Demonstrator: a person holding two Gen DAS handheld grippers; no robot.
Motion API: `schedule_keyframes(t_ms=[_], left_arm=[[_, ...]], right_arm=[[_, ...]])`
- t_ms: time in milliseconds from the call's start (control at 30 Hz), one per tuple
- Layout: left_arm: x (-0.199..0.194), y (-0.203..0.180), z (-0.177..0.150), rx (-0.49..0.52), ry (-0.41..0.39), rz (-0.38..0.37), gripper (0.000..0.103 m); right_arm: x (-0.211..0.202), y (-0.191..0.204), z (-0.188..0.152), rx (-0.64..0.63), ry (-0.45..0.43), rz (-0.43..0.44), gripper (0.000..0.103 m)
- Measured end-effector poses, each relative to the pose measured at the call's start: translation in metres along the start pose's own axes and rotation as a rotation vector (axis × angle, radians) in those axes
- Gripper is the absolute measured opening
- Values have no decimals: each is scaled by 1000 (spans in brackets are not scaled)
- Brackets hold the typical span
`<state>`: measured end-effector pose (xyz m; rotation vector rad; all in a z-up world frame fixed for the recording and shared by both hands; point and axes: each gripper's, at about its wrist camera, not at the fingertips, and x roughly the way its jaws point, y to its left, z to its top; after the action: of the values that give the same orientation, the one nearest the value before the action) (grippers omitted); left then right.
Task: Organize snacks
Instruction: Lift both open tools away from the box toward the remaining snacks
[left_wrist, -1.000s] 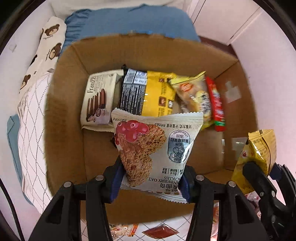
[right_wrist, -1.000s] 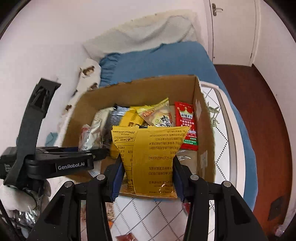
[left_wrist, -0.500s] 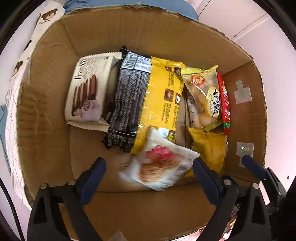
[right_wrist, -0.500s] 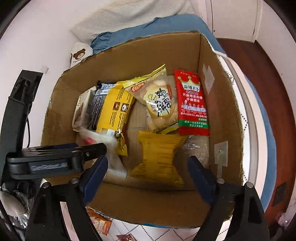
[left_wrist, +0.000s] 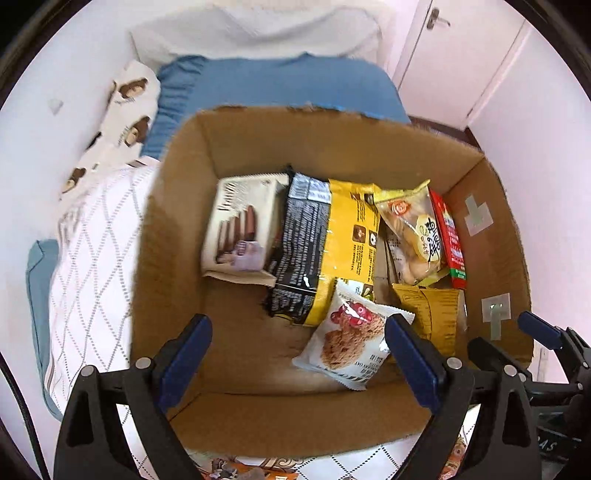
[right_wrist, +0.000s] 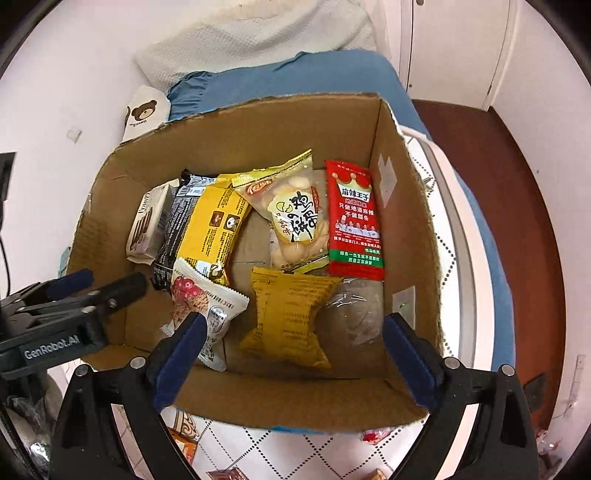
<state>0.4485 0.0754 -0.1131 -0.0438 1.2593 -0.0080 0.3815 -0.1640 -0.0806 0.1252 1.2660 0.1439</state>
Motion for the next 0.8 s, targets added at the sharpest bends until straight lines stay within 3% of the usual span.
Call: schedule_keyframes(t_ms=[300,800], left_arm=[[-54,2,-24,22,-185,59,96],[-128,-4,-74,20,-356,34,96]], right_arm=[[-50,5,-24,-10,-128,-9,98],[-142,25,-66,-55,-330,-16,98]])
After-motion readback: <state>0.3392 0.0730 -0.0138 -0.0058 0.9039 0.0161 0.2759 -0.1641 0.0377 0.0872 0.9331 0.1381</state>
